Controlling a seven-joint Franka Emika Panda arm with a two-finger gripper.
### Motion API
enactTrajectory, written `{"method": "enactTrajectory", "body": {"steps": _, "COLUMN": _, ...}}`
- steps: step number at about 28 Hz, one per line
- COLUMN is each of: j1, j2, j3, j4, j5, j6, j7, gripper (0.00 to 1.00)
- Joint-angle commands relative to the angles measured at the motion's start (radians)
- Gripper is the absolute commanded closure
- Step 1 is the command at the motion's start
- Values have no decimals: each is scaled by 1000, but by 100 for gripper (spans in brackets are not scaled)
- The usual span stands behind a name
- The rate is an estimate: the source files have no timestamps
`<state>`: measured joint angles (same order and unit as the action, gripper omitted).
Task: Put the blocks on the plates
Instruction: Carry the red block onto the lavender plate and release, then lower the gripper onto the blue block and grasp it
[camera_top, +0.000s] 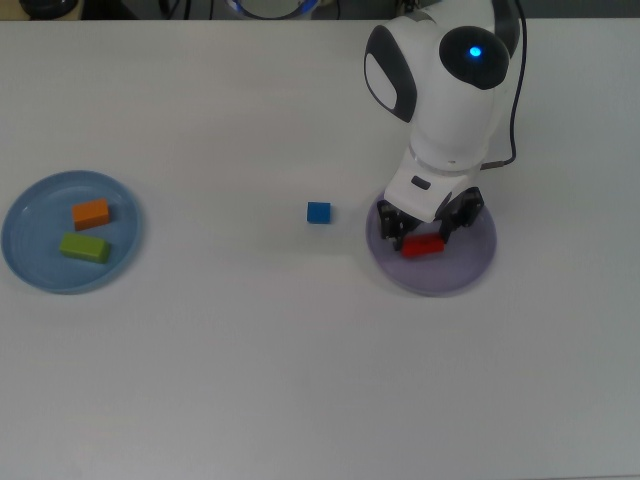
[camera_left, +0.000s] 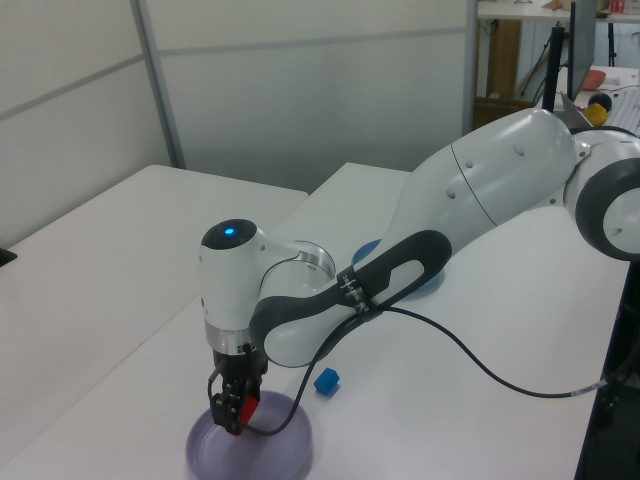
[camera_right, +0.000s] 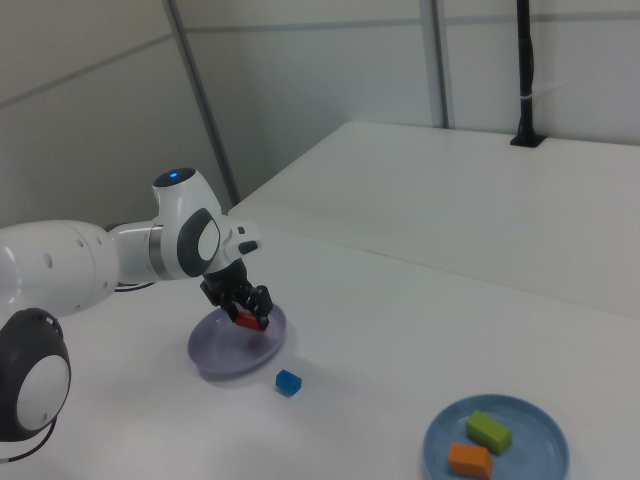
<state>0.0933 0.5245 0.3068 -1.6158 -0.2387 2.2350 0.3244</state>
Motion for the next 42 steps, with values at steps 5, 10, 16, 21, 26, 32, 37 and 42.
{"method": "enactTrajectory", "body": {"steps": 5, "j1": 6, "j2": -27, "j3": -9, "j4": -22, "j5": -19, "j6": -34, "j7": 28, "gripper": 0}}
{"method": "enactTrajectory", "body": {"steps": 10, "j1": -38, "j2": -75, "j3": -12, "j4": -22, "j5": -4, "j6": -123, "j7": 19, "gripper": 0}}
{"method": "enactTrajectory", "body": {"steps": 16, "j1": -131, "j2": -100, "j3": -12, "j4": -22, "j5": 28, "j6": -221, "j7": 13, "gripper": 0}}
{"method": "enactTrajectory", "body": {"steps": 21, "j1": -204, "j2": -118, "j3": -14, "j4": -41, "j5": 107, "j6": -273, "j7": -39, "gripper": 0}}
{"method": "enactTrajectory", "body": {"steps": 26, "j1": -225, "j2": -135, "j3": -14, "j4": -99, "j5": 147, "j6": -282, "j7": -108, "gripper": 0}}
{"method": "enactTrajectory", "body": {"steps": 32, "j1": -224, "j2": -133, "j3": -12, "j4": -133, "j5": 147, "j6": -275, "j7": -119, "gripper": 1}}
{"method": "enactTrajectory", "body": {"steps": 37, "j1": -218, "j2": -127, "j3": -12, "j4": -147, "j5": 145, "j6": -268, "j7": -119, "gripper": 8}}
{"method": "enactTrajectory", "body": {"steps": 42, "j1": -218, "j2": -123, "j3": -12, "j4": -150, "j5": 136, "j6": -268, "j7": -120, "gripper": 19}}
